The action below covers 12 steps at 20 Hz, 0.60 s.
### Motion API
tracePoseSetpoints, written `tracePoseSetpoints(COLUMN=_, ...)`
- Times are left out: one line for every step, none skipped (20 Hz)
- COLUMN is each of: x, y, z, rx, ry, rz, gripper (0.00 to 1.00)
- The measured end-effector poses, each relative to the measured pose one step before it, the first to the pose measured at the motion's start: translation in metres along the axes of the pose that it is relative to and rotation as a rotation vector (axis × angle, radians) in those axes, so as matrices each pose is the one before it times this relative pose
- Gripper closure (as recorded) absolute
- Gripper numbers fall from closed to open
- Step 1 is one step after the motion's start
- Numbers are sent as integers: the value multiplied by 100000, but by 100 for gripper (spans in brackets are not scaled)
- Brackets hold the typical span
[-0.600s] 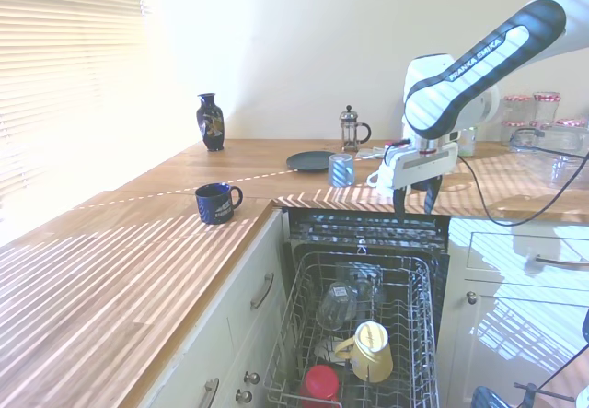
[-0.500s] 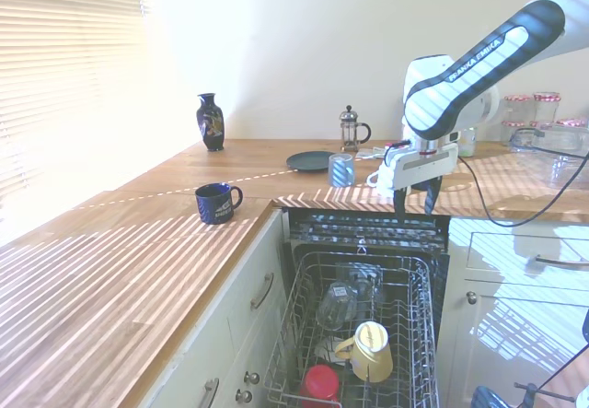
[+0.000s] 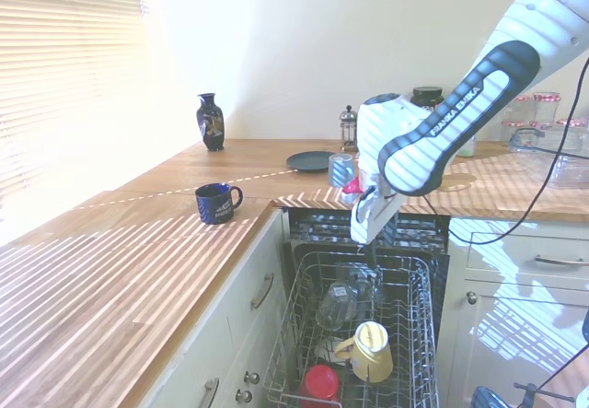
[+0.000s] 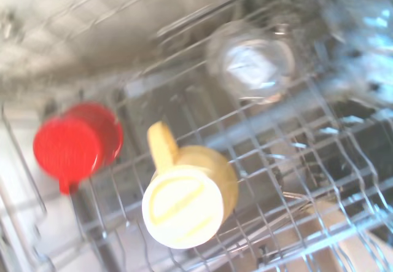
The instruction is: Take a mug cup out of the rack
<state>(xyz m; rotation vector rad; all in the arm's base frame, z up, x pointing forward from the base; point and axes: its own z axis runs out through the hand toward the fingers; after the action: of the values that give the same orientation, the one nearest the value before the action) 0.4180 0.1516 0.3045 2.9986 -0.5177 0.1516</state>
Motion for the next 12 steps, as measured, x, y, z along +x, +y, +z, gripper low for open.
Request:
tracePoseSetpoints(x=-364, y=-882, z=927, rx=-1581, ry=403, rz=-5425, gripper=0)
tracePoseSetpoints(x=-274, y=-1000, z=803, rx=-1521, ry=-8, rz=-5331, gripper=0)
tracePoseSetpoints(x=-202, y=-1109, z=685, rx=-1283, ry=61, rz=-5250, gripper=0)
tracePoseSetpoints(x=-149, y=-1103, z=552, rx=-1157, ry=327, rz=-5225, gripper=0)
tracePoseSetpoints(x=-83, y=-1044, z=468, rx=-967, ry=380, rz=-5036, gripper=0)
tracePoseSetpoints(x=20, y=-990, z=540, rx=-780, ry=190, rz=-4154, gripper=0)
tracePoseSetpoints(x=69, y=-843, z=579, rx=-219, ry=-428, rz=-3295, gripper=0)
tracePoseSetpoints(x=94, y=-737, z=631, rx=158, ry=-822, rz=-3288, gripper=0)
tracePoseSetpoints(x=161, y=-628, z=664, rx=-200, ry=-241, rz=-3022, gripper=0)
tracePoseSetpoints(x=48, y=-543, z=676, rx=-746, ry=8, rz=-2650, gripper=0)
tracePoseSetpoints(x=60, y=-440, z=632, rx=-768, ry=287, rz=-2493, gripper=0)
tracePoseSetpoints(x=118, y=-228, z=545, rx=-921, ry=676, rz=-2295, gripper=0)
